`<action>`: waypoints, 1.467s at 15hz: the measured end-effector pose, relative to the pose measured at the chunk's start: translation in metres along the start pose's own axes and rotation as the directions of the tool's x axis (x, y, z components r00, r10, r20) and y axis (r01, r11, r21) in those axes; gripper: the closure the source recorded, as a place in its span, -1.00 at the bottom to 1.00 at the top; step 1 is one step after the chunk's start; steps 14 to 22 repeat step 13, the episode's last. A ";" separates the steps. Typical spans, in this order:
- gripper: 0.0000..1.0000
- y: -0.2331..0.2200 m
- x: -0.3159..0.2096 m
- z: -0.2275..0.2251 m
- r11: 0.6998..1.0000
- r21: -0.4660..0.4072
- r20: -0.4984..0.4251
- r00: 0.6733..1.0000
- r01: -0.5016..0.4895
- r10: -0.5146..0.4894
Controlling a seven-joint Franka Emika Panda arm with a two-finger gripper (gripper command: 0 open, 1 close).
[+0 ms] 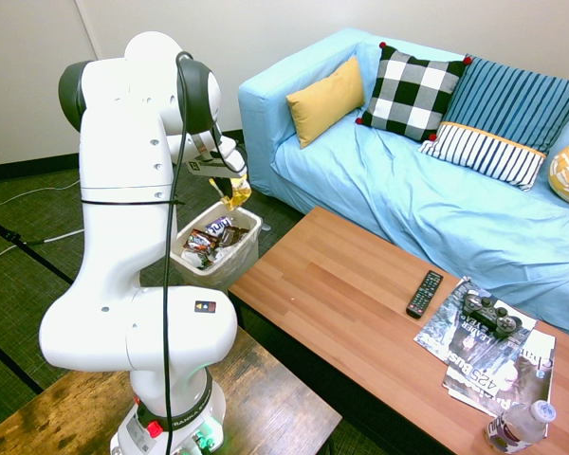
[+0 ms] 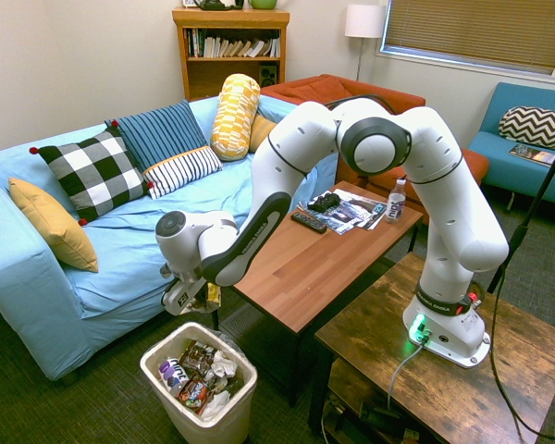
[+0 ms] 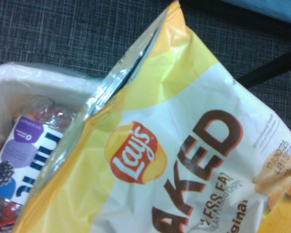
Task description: Throw the chip bag in the trash bin
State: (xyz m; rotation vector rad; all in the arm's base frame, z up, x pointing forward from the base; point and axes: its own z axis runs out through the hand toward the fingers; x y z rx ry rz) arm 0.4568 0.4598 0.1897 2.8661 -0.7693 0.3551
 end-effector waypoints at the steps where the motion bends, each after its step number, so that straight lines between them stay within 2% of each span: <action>1: -1.00 -0.008 -0.008 0.002 1.000 0.000 -0.005 1.000 0.001 -0.001; 8: -1.00 -0.026 -0.029 0.026 1.000 -0.011 -0.018 1.000 0.014 -0.014; 13: -1.00 -0.036 -0.047 0.028 1.000 -0.003 -0.026 0.999 0.023 -0.023; 22: -1.00 -0.036 -0.047 0.028 1.000 -0.003 -0.026 0.999 0.023 -0.023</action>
